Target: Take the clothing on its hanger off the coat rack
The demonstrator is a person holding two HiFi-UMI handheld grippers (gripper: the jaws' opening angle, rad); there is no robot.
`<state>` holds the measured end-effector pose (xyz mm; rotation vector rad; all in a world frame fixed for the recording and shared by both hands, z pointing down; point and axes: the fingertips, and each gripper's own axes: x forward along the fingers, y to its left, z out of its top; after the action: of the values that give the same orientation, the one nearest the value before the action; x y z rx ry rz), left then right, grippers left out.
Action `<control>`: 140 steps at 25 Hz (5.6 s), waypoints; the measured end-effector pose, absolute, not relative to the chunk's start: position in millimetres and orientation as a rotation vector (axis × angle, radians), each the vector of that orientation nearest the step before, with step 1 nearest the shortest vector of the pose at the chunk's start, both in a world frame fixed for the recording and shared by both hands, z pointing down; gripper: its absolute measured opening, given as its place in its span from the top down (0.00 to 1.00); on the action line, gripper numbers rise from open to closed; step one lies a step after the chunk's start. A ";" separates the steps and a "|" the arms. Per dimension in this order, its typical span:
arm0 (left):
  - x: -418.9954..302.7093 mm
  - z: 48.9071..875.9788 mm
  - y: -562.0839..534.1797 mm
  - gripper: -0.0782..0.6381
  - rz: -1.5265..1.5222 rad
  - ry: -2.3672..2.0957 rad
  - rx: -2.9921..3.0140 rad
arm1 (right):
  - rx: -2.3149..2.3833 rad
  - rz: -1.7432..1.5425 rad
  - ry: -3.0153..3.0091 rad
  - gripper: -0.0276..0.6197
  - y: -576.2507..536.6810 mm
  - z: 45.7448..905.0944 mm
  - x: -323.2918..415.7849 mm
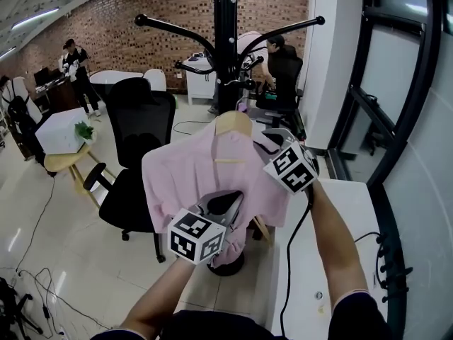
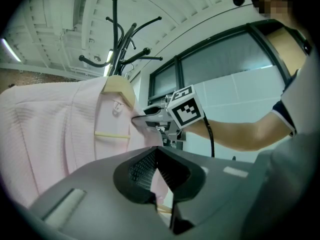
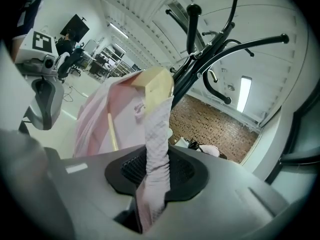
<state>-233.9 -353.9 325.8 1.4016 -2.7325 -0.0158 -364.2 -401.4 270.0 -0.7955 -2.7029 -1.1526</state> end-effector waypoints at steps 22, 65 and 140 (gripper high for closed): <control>-207.8 316.0 -354.7 0.87 -0.025 -2.735 1.448 | -0.634 -1.163 -2.821 0.82 -435.9 223.9 -319.6; -137.0 313.7 -9.5 0.87 -0.077 -2.942 1.103 | -0.823 -1.088 -2.866 0.82 -108.7 244.8 -232.7; -615.0 392.5 150.8 0.87 -0.252 -2.842 0.682 | -0.816 -0.917 -2.847 0.81 27.1 255.3 -810.9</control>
<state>-615.0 150.8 392.5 0.6824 -2.8417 -0.2518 -810.9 27.1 255.3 -0.8163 -2.8465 -0.9169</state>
